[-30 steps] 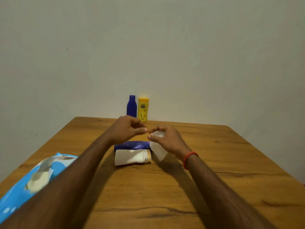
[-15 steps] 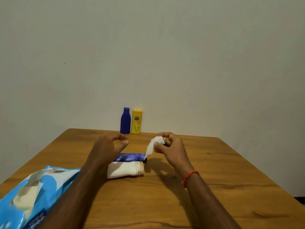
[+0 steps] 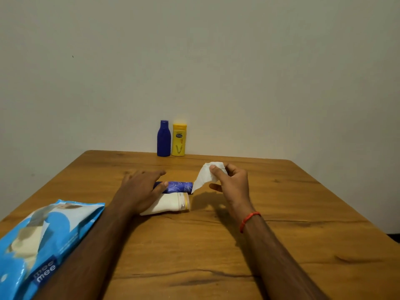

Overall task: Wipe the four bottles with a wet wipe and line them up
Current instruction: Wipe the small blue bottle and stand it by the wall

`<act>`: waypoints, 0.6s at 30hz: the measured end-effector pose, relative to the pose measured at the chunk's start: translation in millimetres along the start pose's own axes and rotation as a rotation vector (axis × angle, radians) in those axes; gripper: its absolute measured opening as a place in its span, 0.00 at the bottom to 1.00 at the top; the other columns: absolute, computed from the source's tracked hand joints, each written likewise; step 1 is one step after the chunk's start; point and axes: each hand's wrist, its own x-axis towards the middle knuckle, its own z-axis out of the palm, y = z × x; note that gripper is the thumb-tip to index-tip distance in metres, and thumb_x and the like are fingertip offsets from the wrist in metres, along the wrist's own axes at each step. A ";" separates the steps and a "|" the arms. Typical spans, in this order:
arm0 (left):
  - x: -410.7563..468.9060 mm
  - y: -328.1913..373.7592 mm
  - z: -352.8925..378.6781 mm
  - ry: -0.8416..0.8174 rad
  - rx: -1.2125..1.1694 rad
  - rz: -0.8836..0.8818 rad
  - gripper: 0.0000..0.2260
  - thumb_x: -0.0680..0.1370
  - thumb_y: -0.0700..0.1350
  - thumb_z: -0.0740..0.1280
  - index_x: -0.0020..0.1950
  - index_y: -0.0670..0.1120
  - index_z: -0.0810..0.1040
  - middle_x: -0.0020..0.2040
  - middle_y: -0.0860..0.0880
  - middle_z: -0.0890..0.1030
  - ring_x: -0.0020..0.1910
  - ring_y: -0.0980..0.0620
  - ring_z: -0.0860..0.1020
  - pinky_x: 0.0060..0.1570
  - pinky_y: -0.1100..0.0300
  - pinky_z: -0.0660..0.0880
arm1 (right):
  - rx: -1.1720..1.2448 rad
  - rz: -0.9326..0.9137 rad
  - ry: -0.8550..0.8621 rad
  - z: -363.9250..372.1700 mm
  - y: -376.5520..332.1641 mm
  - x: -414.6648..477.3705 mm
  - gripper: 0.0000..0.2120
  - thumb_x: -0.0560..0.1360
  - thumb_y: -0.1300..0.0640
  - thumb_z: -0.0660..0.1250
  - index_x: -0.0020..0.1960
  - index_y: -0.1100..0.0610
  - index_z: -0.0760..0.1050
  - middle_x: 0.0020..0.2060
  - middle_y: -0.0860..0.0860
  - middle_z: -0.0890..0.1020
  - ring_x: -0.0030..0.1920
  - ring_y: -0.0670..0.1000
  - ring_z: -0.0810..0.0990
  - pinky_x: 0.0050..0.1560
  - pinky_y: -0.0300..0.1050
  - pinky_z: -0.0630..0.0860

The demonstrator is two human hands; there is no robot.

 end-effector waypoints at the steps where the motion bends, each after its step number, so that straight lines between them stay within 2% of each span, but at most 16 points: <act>1: 0.0 0.3 -0.2 -0.046 -0.010 -0.018 0.25 0.83 0.59 0.57 0.79 0.56 0.62 0.74 0.50 0.74 0.72 0.49 0.69 0.74 0.41 0.61 | -0.014 0.003 -0.004 1.0 -0.9 -0.7 0.10 0.77 0.56 0.71 0.58 0.54 0.79 0.51 0.48 0.81 0.50 0.49 0.80 0.43 0.45 0.84; 5: 0.0 2.4 -6.1 -0.085 -0.007 -0.026 0.26 0.81 0.56 0.62 0.79 0.55 0.62 0.71 0.52 0.76 0.70 0.50 0.72 0.72 0.39 0.63 | -0.041 -0.008 -0.029 5.0 -1.9 -3.4 0.13 0.77 0.55 0.72 0.60 0.55 0.79 0.54 0.50 0.83 0.51 0.47 0.81 0.40 0.41 0.83; 9: -2.9 3.5 -11.1 -0.144 0.049 -0.033 0.27 0.79 0.58 0.64 0.78 0.57 0.63 0.72 0.53 0.74 0.71 0.51 0.70 0.72 0.38 0.61 | -0.062 -0.009 -0.035 7.0 0.1 -6.4 0.12 0.77 0.55 0.71 0.59 0.54 0.78 0.53 0.49 0.82 0.52 0.49 0.81 0.40 0.40 0.82; 12: -4.3 2.9 -14.4 -0.183 0.061 -0.031 0.26 0.79 0.60 0.64 0.77 0.57 0.65 0.71 0.53 0.74 0.69 0.52 0.71 0.71 0.39 0.63 | -0.097 -0.015 -0.052 5.8 3.9 -8.2 0.09 0.76 0.55 0.72 0.56 0.50 0.77 0.50 0.47 0.81 0.50 0.48 0.80 0.39 0.39 0.81; 16: -1.8 1.3 -18.3 -0.307 0.023 -0.042 0.28 0.77 0.62 0.67 0.75 0.53 0.70 0.68 0.51 0.77 0.63 0.53 0.75 0.67 0.46 0.71 | -0.142 -0.025 -0.075 3.5 6.5 -8.2 0.10 0.76 0.54 0.72 0.57 0.50 0.77 0.51 0.47 0.81 0.51 0.48 0.80 0.40 0.40 0.82; 18: -1.5 2.0 -20.1 -0.355 -0.043 -0.053 0.29 0.75 0.61 0.71 0.72 0.50 0.73 0.65 0.50 0.78 0.58 0.54 0.76 0.60 0.55 0.75 | -0.157 -0.027 -0.073 3.2 7.2 -7.4 0.13 0.76 0.54 0.72 0.60 0.54 0.78 0.53 0.49 0.82 0.52 0.49 0.80 0.40 0.40 0.81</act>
